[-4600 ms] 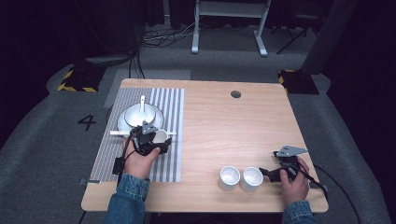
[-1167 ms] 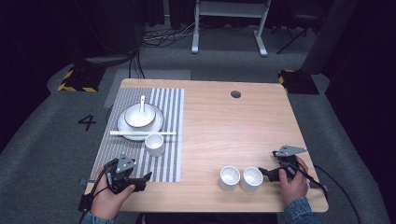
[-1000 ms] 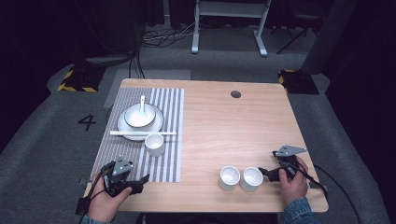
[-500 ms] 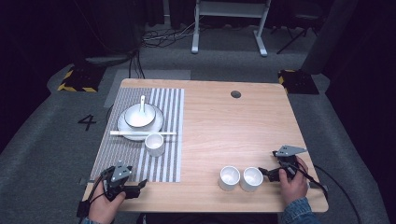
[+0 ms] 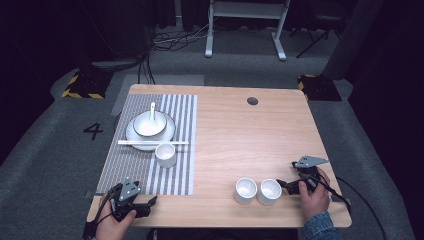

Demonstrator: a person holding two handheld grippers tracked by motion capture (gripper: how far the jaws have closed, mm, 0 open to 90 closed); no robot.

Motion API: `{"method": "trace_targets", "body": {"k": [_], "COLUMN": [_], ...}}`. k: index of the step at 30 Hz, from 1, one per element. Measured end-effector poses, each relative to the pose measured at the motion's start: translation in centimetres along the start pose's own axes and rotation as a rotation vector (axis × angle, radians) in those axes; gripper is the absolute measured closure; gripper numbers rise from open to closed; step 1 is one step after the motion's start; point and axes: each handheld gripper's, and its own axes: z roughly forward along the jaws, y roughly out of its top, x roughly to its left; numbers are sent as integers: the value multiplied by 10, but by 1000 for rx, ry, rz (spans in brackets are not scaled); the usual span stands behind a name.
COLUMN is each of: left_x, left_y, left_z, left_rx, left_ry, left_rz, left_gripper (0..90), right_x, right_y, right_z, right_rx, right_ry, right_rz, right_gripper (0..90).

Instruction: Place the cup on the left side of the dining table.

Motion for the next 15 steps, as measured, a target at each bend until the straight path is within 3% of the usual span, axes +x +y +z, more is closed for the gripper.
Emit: {"method": "trace_targets", "body": {"k": [15], "left_x": [-1], "left_y": [-1], "left_z": [2], "left_rx": [-11], "left_ry": [2], "left_rz": [-21], "left_gripper": [149], "right_x": [1], "right_y": [0], "right_z": [0], "right_rx": [0], "right_ry": [0], "right_rz": [-1], "right_gripper": [1]}}
